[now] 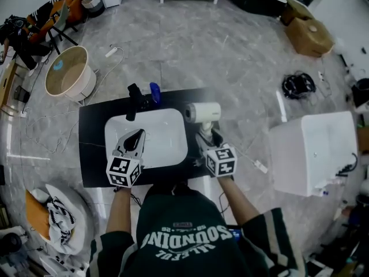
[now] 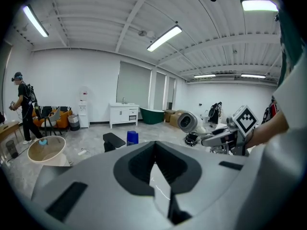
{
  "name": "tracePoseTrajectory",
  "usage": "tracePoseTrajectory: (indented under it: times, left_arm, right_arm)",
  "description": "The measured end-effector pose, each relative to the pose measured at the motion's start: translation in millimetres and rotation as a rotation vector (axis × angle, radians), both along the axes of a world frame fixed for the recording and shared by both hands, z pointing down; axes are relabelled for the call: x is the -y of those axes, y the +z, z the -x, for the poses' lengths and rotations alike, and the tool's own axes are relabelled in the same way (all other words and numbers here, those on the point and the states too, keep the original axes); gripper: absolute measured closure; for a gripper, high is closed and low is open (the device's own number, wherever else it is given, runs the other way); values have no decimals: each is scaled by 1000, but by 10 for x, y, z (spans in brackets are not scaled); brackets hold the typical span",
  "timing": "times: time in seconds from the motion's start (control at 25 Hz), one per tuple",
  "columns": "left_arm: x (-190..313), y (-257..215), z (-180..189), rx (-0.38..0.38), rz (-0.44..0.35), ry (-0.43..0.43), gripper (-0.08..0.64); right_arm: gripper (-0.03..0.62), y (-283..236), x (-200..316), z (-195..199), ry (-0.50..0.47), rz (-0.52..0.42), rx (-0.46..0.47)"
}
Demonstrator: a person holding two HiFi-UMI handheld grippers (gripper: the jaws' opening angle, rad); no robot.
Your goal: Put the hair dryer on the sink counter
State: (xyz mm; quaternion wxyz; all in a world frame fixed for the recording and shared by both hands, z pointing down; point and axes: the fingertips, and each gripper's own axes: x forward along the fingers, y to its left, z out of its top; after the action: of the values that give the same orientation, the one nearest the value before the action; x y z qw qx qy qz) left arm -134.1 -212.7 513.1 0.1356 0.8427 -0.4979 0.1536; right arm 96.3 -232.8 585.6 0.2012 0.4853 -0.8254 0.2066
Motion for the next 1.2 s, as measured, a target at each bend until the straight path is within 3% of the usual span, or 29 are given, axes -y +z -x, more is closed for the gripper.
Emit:
tracePoseTrajectory:
  times: [0.68,1.2]
  left_arm:
    - [18,620,-186,-15,148,55,558]
    - [168,798,50,-11,197,11,558]
  right_arm:
    - [383,920,-322,-71,9,204,-65]
    - [383,1174,289,-3,36,263,-86]
